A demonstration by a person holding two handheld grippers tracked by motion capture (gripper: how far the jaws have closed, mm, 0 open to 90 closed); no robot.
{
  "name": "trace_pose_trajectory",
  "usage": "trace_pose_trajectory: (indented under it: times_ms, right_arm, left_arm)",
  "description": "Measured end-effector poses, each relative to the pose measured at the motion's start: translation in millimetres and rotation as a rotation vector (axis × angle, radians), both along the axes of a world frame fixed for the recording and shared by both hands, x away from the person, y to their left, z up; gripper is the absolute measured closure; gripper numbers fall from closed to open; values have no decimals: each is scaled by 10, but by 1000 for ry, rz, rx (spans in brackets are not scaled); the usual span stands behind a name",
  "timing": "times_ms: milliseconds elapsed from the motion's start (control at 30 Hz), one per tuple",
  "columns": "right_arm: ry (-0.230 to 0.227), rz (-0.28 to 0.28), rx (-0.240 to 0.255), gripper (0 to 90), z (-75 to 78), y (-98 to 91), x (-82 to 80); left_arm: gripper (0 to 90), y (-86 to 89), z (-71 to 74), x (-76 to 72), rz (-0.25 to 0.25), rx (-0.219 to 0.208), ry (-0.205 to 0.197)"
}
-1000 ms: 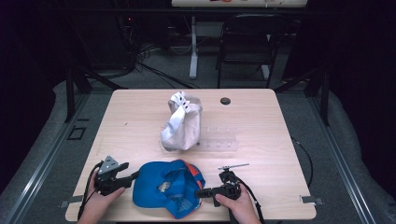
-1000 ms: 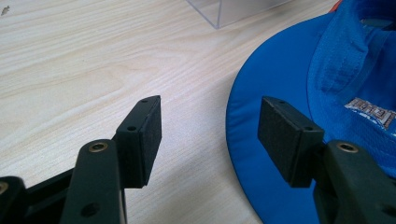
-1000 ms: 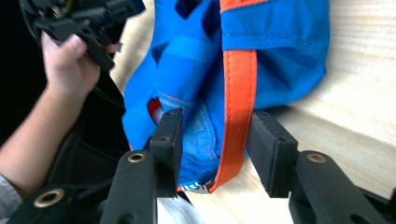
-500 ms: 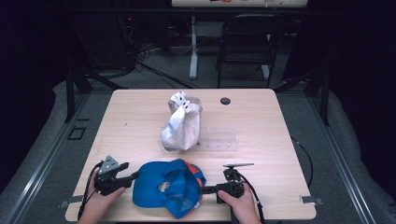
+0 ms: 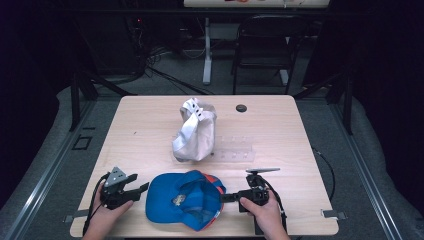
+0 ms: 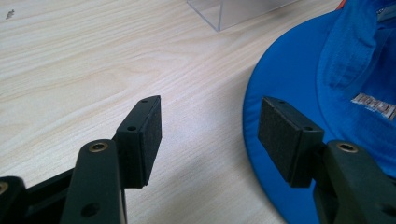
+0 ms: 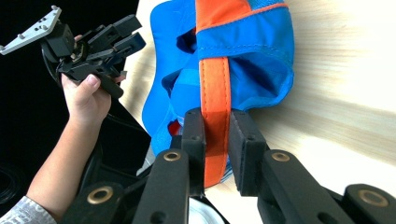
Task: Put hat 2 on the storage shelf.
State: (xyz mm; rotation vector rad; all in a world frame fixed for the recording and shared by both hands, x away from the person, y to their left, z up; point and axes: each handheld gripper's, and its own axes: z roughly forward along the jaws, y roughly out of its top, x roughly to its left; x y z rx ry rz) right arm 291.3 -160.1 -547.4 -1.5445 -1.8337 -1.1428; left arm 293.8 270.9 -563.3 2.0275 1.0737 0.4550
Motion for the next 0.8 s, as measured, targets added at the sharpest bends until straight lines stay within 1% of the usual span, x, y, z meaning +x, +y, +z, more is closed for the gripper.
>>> trace_pose_trajectory:
  times_ms: [67,100,133,167,233,267,300,333,367,400,433,500,533,567,600,633,667,700,733,767,800]
  right_arm:
    - [2,-2,-23,780,73,-59,28]
    - [7,-3,-46,780,109,-87,39]
    - [6,6,-96,779,154,-121,50]
    - [4,-1,-81,780,178,-137,57]
    - [6,0,-144,780,274,-193,73]
    - [6,0,-144,780,274,-193,73]
    - [9,-38,-158,780,306,-192,65]
    - [0,1,-180,780,328,-239,82]
    - [0,-3,-220,779,396,-291,93]
    - [0,-1,-243,780,430,-315,97]
    - [-4,-10,-254,779,448,-326,97]
    - [-4,-19,-297,779,519,-363,99]
    - [-4,-19,-297,779,519,-363,99]
    - [-4,-26,-308,779,543,-373,99]
    - [-2,-9,-334,780,591,-403,107]
    - [-4,-28,-361,780,664,-423,111]
    - [-3,-34,-380,779,706,-431,115]
    - [-3,-39,-385,780,746,-439,120]
    - [-3,-39,-385,780,746,-439,120]
    - [1,-34,-404,779,843,-461,139]
    - [1,-34,-404,779,843,-461,139]
  left_arm:
    - [405,7,4,-3,1,1,7]
    - [405,12,-1,-2,6,-3,8]
    - [405,12,-1,-2,6,-3,8]
    - [405,14,-10,1,11,-10,0]
    - [405,20,-5,1,6,-5,2]
    - [405,20,-5,1,6,-5,2]
    - [405,18,-6,-1,7,-5,1]
    - [405,17,-7,-2,8,-6,1]
    - [405,16,-6,-4,9,-7,1]
    - [405,16,-6,-4,9,-7,1]
    - [405,15,-6,-5,7,-6,2]
    - [405,14,-9,-4,6,-3,2]
    - [405,14,-9,-4,6,-3,2]
    - [405,13,-13,-3,8,-4,4]
    - [405,13,-15,-1,7,-2,4]
    - [405,13,-19,2,7,-2,5]
    - [405,13,-19,2,7,-2,5]
    - [405,10,-21,2,10,-4,7]
    - [405,10,-21,2,10,-4,7]
    - [405,11,-22,3,8,-1,7]
    - [405,11,-22,3,8,-1,7]
